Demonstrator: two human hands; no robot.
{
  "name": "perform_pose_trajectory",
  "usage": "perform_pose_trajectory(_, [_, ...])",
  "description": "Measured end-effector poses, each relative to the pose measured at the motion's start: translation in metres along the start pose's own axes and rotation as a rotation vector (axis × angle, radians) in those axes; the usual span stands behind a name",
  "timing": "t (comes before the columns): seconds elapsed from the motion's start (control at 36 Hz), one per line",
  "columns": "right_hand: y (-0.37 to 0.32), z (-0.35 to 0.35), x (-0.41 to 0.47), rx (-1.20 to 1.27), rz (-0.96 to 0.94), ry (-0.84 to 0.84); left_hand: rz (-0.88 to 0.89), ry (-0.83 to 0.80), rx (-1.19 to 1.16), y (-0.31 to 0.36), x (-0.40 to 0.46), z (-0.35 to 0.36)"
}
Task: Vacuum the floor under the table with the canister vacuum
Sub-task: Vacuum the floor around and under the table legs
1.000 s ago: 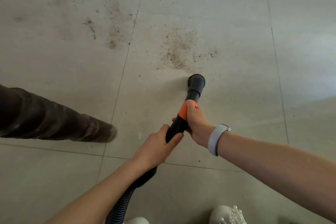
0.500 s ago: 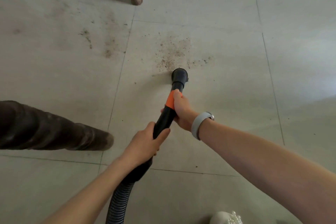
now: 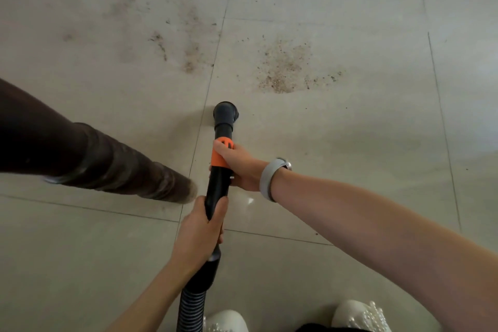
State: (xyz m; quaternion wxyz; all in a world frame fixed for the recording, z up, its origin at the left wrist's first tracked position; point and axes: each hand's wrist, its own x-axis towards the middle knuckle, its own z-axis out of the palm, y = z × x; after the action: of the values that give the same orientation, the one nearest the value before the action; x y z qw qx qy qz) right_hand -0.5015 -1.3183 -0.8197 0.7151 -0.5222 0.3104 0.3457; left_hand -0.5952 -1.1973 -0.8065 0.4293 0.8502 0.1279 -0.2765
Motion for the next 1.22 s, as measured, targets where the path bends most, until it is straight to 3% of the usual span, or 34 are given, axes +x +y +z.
perform_pose_trajectory(0.22, [0.014,-0.025,-0.010,0.026,-0.053,0.125,0.079,-0.090,0.102,0.009,-0.008,0.021])
perform_pose_trajectory(0.44, [-0.009,0.009,-0.001,0.080,0.019,0.054,0.042,0.045,0.007,0.004,0.004,0.004])
perform_pose_trajectory(0.64, [-0.011,0.005,-0.001,0.129,0.021,0.008,0.078,-0.022,-0.042,0.005,0.019,-0.001])
perform_pose_trajectory(0.92, [-0.046,-0.045,-0.006,0.224,-0.142,0.339,0.169,-0.268,0.006,0.060,0.055,0.020])
perform_pose_trajectory(1.22, [-0.038,-0.118,-0.025,0.291,-0.189,0.561,0.227,-0.357,0.217,0.069,0.035,0.063])
